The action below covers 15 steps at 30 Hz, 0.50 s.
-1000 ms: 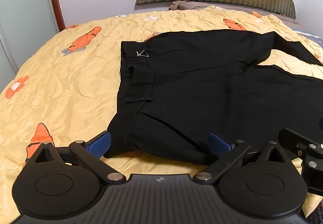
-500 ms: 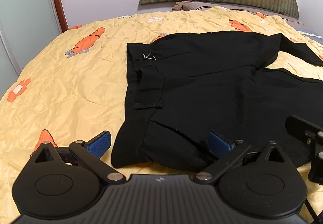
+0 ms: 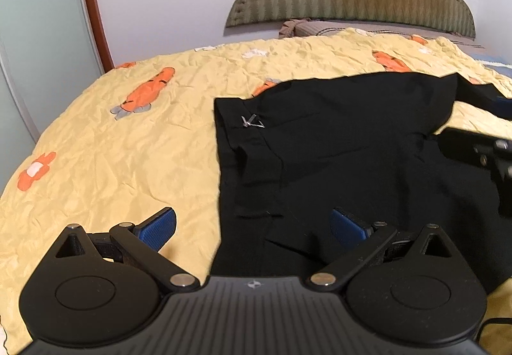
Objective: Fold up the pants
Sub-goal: 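Move both grippers over the black trousers toward the waistband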
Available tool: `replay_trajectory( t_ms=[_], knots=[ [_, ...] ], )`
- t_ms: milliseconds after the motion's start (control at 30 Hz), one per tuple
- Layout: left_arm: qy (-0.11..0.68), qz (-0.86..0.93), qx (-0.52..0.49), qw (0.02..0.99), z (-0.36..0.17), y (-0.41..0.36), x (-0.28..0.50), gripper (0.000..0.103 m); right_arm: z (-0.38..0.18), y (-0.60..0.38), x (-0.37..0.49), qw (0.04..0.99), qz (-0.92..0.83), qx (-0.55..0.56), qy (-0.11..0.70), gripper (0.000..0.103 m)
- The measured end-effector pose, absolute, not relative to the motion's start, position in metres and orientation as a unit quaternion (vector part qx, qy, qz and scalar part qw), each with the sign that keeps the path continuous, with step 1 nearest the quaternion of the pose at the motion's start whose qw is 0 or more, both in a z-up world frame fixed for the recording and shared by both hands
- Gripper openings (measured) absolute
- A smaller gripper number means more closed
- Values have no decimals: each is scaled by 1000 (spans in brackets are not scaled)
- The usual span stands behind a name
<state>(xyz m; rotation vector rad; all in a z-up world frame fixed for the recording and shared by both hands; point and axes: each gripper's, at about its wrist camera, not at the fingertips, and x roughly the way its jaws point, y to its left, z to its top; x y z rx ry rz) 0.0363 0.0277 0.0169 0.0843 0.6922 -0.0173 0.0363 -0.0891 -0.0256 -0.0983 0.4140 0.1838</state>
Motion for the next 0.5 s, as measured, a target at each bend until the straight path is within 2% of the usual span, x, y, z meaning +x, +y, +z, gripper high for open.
replay_trajectory(
  t_ms=[233, 400, 500],
  knots=[
    [342, 11, 41, 939, 19, 43, 60, 103, -17, -85, 89, 970, 130, -87, 187, 103],
    [341, 26, 49, 938, 20, 48, 78, 103, -19, -84, 150, 959, 147, -111, 217, 103],
    [346, 31, 58, 936, 19, 49, 87, 103, -26, -84, 187, 951, 167, -126, 227, 96]
  ],
)
